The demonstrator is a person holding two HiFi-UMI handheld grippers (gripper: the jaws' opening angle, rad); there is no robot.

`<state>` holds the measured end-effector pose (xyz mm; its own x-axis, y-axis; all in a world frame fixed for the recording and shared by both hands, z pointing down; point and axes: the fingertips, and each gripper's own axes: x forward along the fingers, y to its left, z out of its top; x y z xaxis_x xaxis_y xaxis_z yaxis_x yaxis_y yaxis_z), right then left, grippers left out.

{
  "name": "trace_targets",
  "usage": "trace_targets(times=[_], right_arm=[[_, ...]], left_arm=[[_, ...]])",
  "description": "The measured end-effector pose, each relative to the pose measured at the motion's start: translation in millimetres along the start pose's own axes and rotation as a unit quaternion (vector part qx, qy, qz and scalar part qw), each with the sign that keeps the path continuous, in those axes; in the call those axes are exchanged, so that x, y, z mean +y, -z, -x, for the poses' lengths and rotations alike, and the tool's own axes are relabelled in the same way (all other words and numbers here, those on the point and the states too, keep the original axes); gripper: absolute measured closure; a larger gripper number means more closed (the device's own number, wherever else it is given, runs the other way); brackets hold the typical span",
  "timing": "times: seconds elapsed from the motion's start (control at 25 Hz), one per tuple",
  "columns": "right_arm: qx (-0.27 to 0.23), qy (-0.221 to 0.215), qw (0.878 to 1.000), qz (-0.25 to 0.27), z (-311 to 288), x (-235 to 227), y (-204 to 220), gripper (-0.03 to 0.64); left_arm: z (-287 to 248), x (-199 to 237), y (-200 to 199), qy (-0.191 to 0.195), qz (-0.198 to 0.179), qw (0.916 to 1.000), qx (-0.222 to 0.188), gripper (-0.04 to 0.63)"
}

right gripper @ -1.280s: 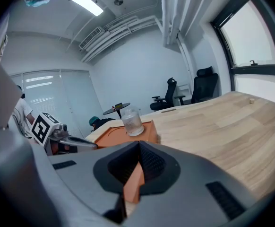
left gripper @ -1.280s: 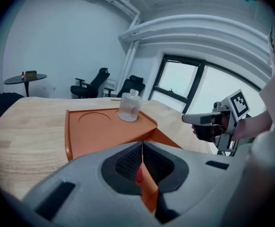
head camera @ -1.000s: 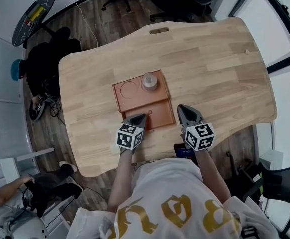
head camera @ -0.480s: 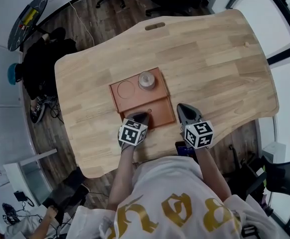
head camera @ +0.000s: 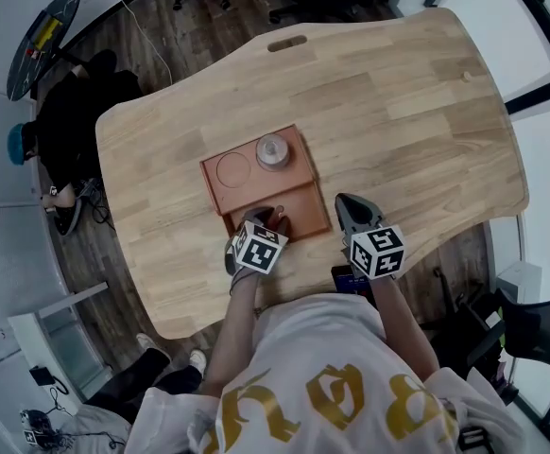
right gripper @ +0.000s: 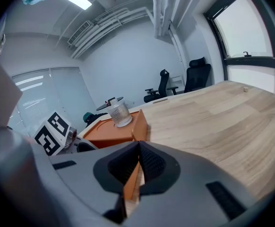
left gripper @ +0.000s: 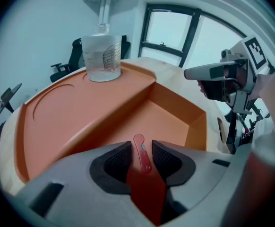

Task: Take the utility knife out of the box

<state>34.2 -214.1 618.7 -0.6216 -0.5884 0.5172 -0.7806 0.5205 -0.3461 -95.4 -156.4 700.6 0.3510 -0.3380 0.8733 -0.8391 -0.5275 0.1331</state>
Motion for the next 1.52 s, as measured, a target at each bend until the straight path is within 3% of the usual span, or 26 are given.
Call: trace_targets(times=[0.2,0.36,0.52,0.84,1.52], right_arm=[[0.001,-0.001,1.000,0.000,-6,-2,1,0.606],[0.001,-0.006,1.000,0.001,-7,0,0,0.606],[0.004,-0.005,1.000,0.011,-5,2,0,0.606],[0.000,-0.004,1.000,0.013,-1,0,-5,0.606],[-0.018,-0.019,0.999,0.027,3,13,-21,0.606]], left_arm=[[-3,1,1,-0.036,-0.051,0.9980,0.008,0.492],[-3,2,2,-0.034,-0.033,0.9989,0.003,0.502],[-2,3,1,-0.038,-0.032,0.9988,0.006,0.535],[-1,4,1,-0.036,-0.028,0.9989,0.008,0.540],[20,1,-20,-0.040,-0.020,0.9977,-0.052,0.540]])
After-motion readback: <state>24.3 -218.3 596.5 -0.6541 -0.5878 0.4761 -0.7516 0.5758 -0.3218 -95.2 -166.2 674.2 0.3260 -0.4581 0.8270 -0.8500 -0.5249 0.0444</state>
